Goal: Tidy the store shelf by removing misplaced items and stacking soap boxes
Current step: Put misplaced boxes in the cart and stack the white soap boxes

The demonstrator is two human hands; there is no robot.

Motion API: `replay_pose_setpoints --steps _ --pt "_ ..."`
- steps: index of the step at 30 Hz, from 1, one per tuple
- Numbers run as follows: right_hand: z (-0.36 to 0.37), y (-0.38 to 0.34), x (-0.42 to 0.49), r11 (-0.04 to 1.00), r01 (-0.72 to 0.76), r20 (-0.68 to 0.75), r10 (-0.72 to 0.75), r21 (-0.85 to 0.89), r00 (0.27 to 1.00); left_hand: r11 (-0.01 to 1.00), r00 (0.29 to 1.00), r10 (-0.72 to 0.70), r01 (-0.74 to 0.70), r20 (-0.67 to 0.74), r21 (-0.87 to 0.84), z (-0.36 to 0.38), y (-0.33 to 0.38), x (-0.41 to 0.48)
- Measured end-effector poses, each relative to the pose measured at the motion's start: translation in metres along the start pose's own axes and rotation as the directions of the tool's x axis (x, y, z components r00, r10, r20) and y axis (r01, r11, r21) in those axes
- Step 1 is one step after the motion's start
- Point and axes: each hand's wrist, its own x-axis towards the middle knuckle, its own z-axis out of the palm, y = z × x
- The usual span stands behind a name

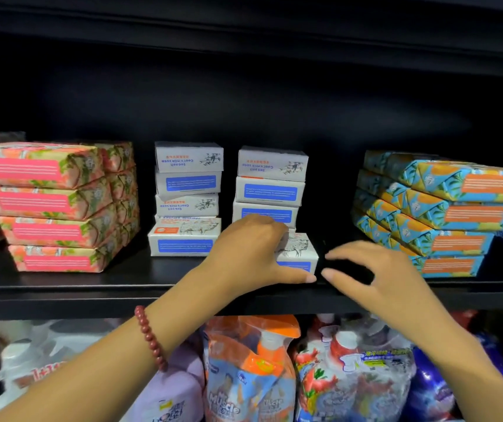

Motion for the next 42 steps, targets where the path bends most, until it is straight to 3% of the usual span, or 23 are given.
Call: replay_pose_setpoints --steps 4,11,22,36,39,42 --pt "0.013 0.004 -0.022 0.999 0.003 0.003 -0.003 -0.050 1.000 1.000 0.999 0.013 -0.012 -0.036 0.002 0.001 -0.001 -0.005" --pt "0.026 0.006 -0.033 0.981 0.040 -0.081 -0.056 -0.190 0.995 0.988 0.940 0.155 -0.155 -0.303 0.024 -0.009 -0.013 -0.038" --pt "0.030 0.005 -0.037 0.986 0.006 -0.125 -0.027 -0.164 0.992 0.996 0.935 0.092 -0.089 -0.341 0.025 -0.001 -0.018 -0.036" --pt "0.023 -0.004 -0.034 0.991 -0.051 -0.070 0.042 -0.124 0.997 0.998 0.976 -0.058 0.057 -0.209 -0.013 -0.001 -0.017 -0.024" --pt "0.016 -0.014 -0.026 0.996 -0.082 -0.021 0.082 -0.019 0.996 1.000 0.953 -0.003 0.007 -0.303 0.012 -0.010 -0.020 -0.039" --pt "0.014 -0.036 -0.008 0.997 -0.013 -0.041 0.017 0.080 0.999 0.998 0.905 -0.016 0.037 -0.424 0.041 -0.018 -0.033 -0.071"
